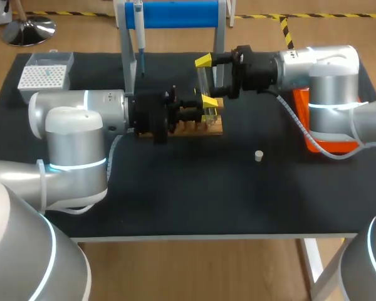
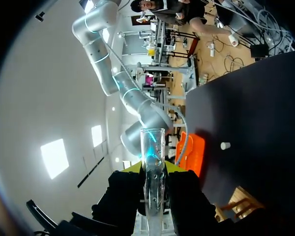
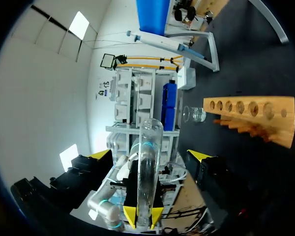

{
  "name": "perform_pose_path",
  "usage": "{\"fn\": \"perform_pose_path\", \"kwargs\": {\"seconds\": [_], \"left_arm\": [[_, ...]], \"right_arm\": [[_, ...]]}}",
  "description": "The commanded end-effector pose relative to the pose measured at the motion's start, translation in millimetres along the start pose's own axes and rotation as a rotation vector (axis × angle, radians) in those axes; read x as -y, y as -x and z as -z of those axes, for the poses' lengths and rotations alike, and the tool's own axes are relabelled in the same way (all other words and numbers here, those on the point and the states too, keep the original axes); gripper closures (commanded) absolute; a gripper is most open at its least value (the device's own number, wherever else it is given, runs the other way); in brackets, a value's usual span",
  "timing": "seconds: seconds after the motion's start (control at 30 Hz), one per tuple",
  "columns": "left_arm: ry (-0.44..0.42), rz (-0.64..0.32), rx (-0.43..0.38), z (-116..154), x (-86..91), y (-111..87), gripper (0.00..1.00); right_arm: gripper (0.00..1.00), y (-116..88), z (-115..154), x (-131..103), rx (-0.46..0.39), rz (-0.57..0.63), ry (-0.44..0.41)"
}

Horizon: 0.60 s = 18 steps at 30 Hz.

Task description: Invert the test tube, pick up the pipette, mount the tip to pipette, aspirate from beaker and dispense into the tube, eject the tip, return the pipette, and cap with the stopper.

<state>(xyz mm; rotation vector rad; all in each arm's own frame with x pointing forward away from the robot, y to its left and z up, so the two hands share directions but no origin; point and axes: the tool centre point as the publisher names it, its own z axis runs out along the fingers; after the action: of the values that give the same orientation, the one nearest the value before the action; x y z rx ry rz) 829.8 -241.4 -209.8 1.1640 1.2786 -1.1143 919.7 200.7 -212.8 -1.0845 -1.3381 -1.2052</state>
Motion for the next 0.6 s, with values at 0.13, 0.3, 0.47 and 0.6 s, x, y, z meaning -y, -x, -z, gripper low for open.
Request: {"fn": "perform_pose_path", "kwargs": {"seconds": [0.13, 0.3, 0.47, 0.6], "left_arm": [[0.002, -0.003, 0.001, 0.1, 0.7, -0.1, 1.00], [0.002, -0.003, 0.001, 0.1, 0.7, -0.1, 1.00], [0.002, -0.003, 0.001, 0.1, 0.7, -0.1, 1.00], [0.002, -0.003, 0.001, 0.1, 0.7, -0.1, 1.00]], "right_arm": [[0.00, -10.9, 40.0, 22.9, 0.226, 0.486, 0.118], [0.00, -1.8, 59.3, 27.1, 0.298, 0.714, 0.139], [0.00, 12.3, 72.1, 35.7, 0.364, 0.936, 0.127], [0.00, 26.8, 80.0, 41.2, 0.377, 1.074, 0.139]]}}
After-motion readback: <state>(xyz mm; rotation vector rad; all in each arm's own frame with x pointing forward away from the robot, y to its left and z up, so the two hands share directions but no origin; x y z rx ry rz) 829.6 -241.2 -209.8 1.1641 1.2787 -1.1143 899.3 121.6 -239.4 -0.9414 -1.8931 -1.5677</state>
